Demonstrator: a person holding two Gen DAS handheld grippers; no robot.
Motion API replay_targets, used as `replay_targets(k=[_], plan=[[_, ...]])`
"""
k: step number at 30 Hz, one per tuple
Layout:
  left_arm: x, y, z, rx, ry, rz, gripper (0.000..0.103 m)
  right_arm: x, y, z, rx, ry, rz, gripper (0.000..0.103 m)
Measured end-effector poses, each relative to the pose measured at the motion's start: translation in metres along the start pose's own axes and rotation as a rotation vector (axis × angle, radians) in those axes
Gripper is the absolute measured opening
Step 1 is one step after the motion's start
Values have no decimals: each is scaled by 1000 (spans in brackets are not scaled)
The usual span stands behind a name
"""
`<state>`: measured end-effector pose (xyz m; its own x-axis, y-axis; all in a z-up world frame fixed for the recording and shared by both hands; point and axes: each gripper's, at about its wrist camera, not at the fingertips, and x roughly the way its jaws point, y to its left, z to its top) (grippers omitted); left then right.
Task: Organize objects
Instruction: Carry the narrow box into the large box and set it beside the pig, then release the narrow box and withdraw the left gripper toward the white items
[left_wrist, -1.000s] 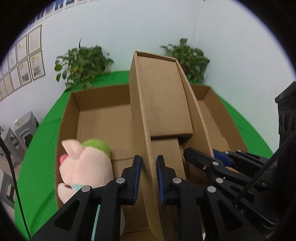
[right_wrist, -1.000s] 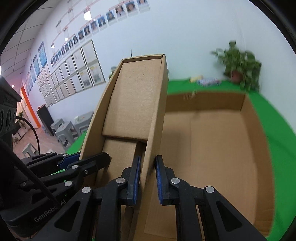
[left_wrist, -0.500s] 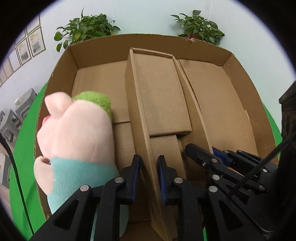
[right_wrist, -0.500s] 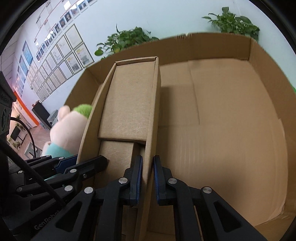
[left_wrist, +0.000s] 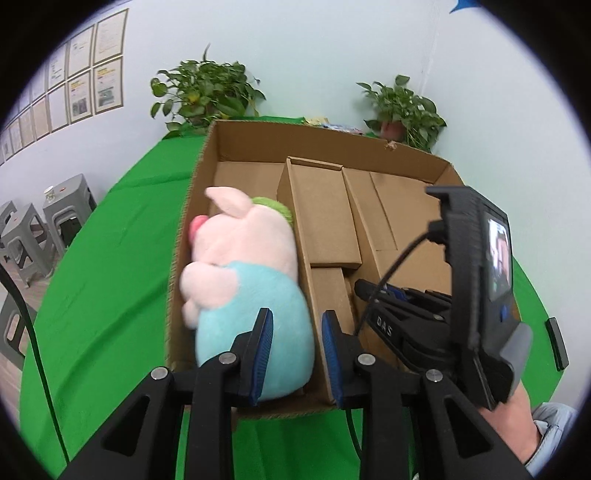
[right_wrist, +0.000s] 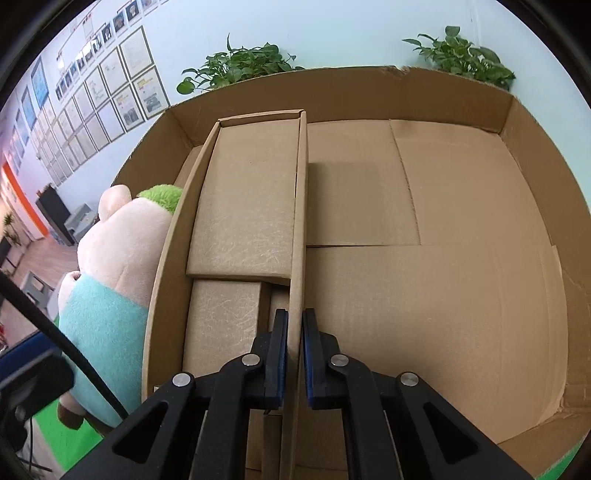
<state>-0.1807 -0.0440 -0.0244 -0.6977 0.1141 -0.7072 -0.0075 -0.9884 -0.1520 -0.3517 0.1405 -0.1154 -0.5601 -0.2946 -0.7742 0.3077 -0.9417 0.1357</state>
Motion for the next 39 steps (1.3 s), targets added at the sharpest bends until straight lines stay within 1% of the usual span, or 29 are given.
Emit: replay_targets(k=[3,5,6,8,10,11,12,13,14,15,16,17,19,20,21,22,23,24,25,26,27,33,35,38,39], plan=[[-6,7,-1,-14,-15,-5,26,-2,10,-3,13,12,-33,5],[-7,10,-2,-20,-22,-5,26,8,12,-5,39,49,-37,5],[-7,11,-2,-18,-26,-4,26,4,9,-9,48,61,-37,5],[-7,11,-3,-5,-34,7,26,8,8,-11,67,68,-28,6],[-7,9,-5,15,-49,22,27,2,3,-13,87,61,-17,11],[-8,7,-5,28,-68,35,32,-4,1,-12,95,50,-7,11],[-10,6,-5,32,-84,40,42,-13,-2,-10,94,29,1,11],[-12,6,-7,31,-105,39,47,-23,-7,-9,90,12,5,15],[-15,6,-7,27,-127,29,56,-33,-9,-7,82,-12,10,17],[-18,5,-7,22,-149,16,64,-47,-12,-8,73,-36,16,23],[-19,4,-8,19,-160,9,66,-56,-12,-9,67,-56,26,32],[-22,2,-6,20,-175,2,66,-68,-13,-10,62,-76,44,37],[-28,-3,-5,40,-198,-9,66,-85,-19,-9,57,-106,77,56],[-30,-4,-5,48,-205,-6,67,-97,-19,-13,49,-129,93,60],[-33,-6,-4,54,-213,1,70,-109,-23,-17,44,-142,99,69],[-36,-9,-4,57,-220,7,72,-121,-29,-21,37,-157,103,79],[-40,-11,-4,58,-230,12,78,-131,-30,-26,25,-173,97,85],[-45,-14,-6,53,-250,22,81,-150,-44,-29,8,-188,82,92],[-49,-17,-7,52,-264,30,81,-159,-46,-34,-9,-206,57,98],[-54,-21,-9,52,-283,46,81,-171,-49,-41,-23,-224,28,99],[-56,-24,-11,51,-290,56,82,-191,-59,-58,-31,-240,12,101],[-69,-54,-25,33,-311,82,82,-248,-83,-97,-42,-302,51,102],[-72,-64,-29,33,-324,103,82,-261,-89,-106,-54,-316,52,102],[-76,-80,-33,19,-316,117,82,-276,-105,-120,-59,-313,69,102],[-77,-84,-34,19,-309,119,82,-274,-108,-121,-51,-307,76,102]])
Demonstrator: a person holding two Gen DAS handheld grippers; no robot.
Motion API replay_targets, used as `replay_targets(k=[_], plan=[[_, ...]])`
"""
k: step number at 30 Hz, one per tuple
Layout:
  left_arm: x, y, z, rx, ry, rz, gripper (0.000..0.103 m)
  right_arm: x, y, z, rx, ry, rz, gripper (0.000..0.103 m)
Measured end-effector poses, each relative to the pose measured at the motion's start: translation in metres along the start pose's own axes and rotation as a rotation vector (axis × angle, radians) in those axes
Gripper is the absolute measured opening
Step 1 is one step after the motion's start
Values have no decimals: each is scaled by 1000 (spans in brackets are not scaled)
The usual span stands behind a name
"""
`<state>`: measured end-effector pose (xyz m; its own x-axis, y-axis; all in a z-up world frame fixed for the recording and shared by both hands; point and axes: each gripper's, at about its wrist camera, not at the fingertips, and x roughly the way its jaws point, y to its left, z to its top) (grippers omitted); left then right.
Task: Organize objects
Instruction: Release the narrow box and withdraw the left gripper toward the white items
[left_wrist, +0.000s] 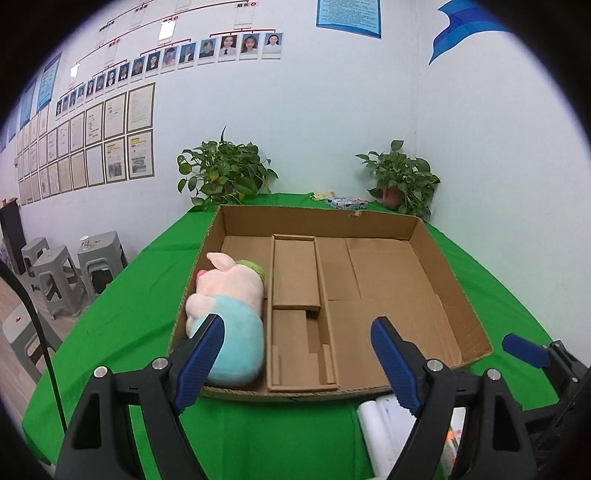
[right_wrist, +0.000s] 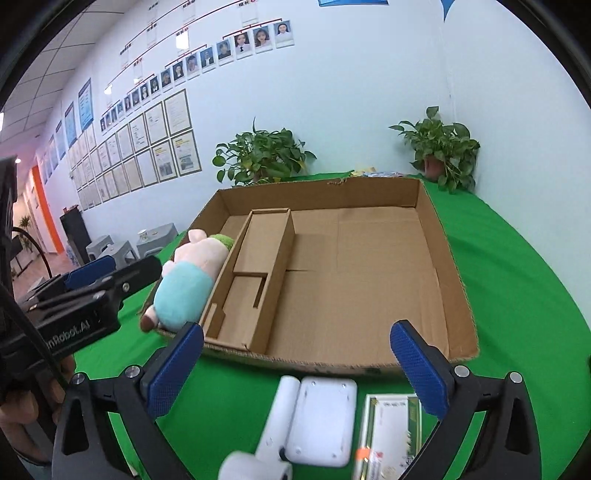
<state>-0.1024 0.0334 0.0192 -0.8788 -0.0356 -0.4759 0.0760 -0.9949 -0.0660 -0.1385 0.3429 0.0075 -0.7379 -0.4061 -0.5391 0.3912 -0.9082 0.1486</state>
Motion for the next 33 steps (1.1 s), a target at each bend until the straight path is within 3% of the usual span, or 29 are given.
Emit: replay_targets(k=[17,26,30,33], plan=[[-9,-28,-11,-4,102,-11,82,-6,-30,-28,44,86,52,102],[4,-22,-23,3,156,-152,81,-16,-31,-35,88,58,16,101],[8,-16,-28,2,156,-181,80,-19,-31,-36,82,47,-2,101],[10,-9,-30,-10,157,-205,80,-21,-32,-38,74,51,-18,90]])
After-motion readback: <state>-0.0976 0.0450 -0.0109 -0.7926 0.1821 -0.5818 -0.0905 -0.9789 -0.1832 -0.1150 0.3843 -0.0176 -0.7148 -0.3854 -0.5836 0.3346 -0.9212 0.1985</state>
